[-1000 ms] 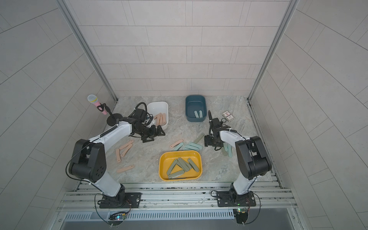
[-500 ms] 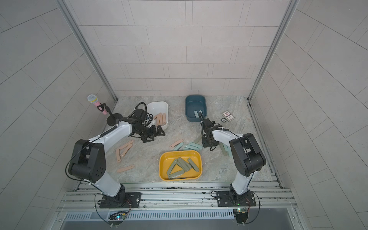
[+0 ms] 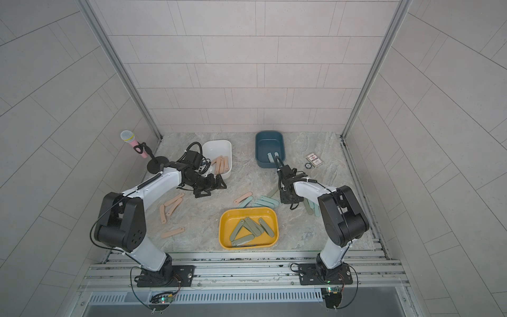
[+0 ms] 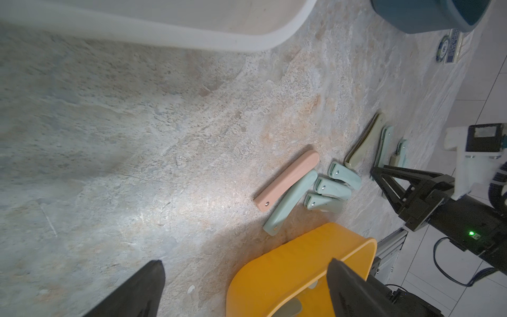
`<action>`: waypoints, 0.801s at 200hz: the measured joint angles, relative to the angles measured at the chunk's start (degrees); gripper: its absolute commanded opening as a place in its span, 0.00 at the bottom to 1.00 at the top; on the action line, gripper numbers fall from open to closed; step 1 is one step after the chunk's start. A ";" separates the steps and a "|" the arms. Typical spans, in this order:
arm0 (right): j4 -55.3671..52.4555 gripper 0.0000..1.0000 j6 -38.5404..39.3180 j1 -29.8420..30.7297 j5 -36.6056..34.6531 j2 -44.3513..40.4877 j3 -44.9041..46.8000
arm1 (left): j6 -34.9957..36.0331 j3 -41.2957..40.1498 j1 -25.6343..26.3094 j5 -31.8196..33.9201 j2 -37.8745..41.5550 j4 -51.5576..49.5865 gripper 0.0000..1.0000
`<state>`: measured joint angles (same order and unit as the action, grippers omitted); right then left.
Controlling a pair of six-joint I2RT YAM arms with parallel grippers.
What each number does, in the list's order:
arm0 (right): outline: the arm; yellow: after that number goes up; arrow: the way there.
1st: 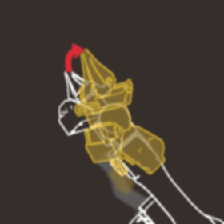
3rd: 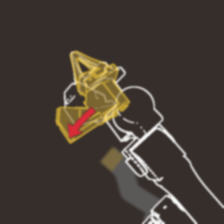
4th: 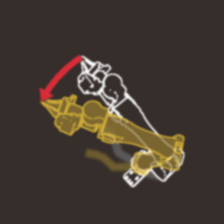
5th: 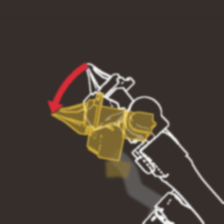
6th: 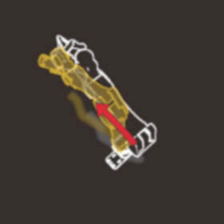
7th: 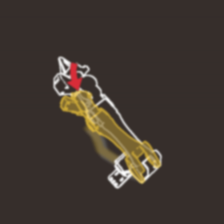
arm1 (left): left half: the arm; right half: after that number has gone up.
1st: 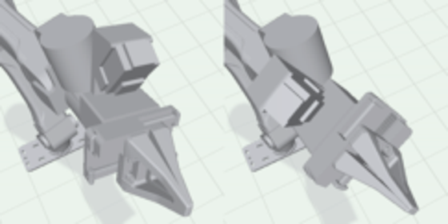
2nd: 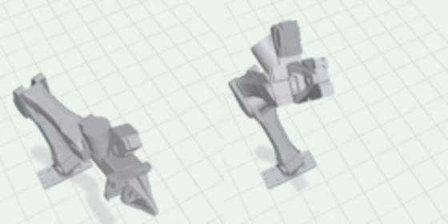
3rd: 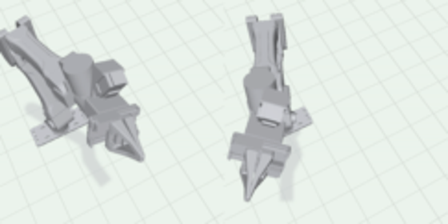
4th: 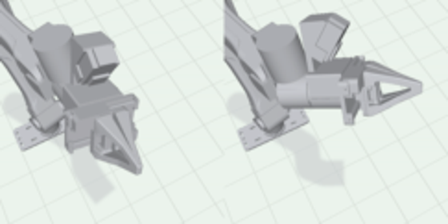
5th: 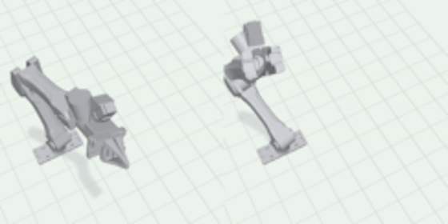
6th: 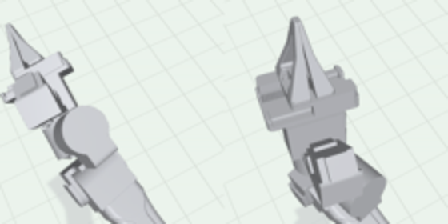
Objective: Place the fruit knives into the storage box by color
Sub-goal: Pick up the fruit knife from the center of the board, then place the fruit knife in the storage box.
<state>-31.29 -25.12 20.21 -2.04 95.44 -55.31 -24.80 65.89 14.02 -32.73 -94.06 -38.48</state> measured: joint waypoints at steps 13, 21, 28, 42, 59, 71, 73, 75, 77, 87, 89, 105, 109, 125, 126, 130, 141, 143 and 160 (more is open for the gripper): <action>-0.52 0.21 -0.33 0.00 -0.17 -1.62 0.52 | 0.20 0.00 0.00 0.35 0.00 -0.28 1.00; -0.83 0.21 -0.46 0.00 -0.26 -2.71 0.74 | 0.24 0.00 0.00 0.55 0.00 -0.48 1.00; -1.05 0.20 -0.61 0.00 -0.44 -3.85 0.94 | 0.24 0.00 0.00 0.68 0.00 -0.61 1.00; -1.55 0.20 -0.83 0.00 -0.68 -5.86 1.14 | 0.24 0.00 0.00 0.85 0.00 -0.81 1.00; -2.01 0.20 -1.05 0.00 -0.81 -7.85 1.14 | 0.22 0.00 0.00 0.85 0.00 -0.79 1.00; -2.62 0.19 -1.29 0.00 -0.79 -8.90 0.79 | 0.20 0.02 0.00 0.85 0.00 -0.79 1.00; -2.69 0.19 -1.31 0.00 -0.76 -8.98 0.70 | 0.20 0.04 0.00 0.85 0.00 -0.81 1.00; -2.84 0.19 -1.33 0.00 -0.74 -9.11 0.55 | 0.20 0.07 0.00 0.83 0.00 -0.83 1.00; -2.99 0.19 -1.36 0.00 -0.74 -9.18 0.39 | 0.17 0.09 0.00 0.83 0.00 -0.85 1.00; -3.74 0.19 -1.51 0.00 -0.55 -9.33 -0.85 | 0.17 0.35 0.00 0.83 0.00 -0.85 1.00; -3.87 0.19 -1.51 0.00 -0.48 -9.33 -1.14 | 0.15 0.39 0.00 0.83 0.00 -0.85 1.00; -4.81 0.19 -1.60 0.00 0.17 -9.22 -4.26 | 0.04 1.40 0.00 0.81 -0.02 -0.96 1.00; -4.98 0.19 -1.60 0.00 0.35 -9.11 -5.16 | 0.00 1.79 0.00 0.79 -0.02 -0.96 1.00; -5.35 0.19 -1.51 0.00 1.11 -7.67 -10.36 | -0.04 3.67 0.02 0.55 -0.15 -0.94 1.00; -5.35 0.19 -1.49 0.00 1.14 -7.45 -10.88 | -0.04 3.87 0.04 0.57 -0.20 -0.90 1.00; -5.40 0.20 -1.46 0.00 1.44 -6.75 -12.26 | -0.04 4.33 0.04 0.55 -0.31 -0.87 1.00; -5.20 0.19 -1.29 0.00 1.86 -4.28 -16.48 | -0.07 5.88 0.20 0.46 -0.79 -0.74 1.00; -5.29 0.19 -1.22 0.00 2.03 -3.69 -17.33 | -0.09 6.03 0.24 0.46 -0.83 -0.74 1.00; -5.27 0.19 -0.79 0.00 2.73 1.11 -23.67 | -0.22 7.87 0.57 0.37 -1.92 -0.46 1.00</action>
<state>-36.56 -25.91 20.21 0.69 96.55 -78.98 -25.02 73.76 14.59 -32.36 -95.98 -38.94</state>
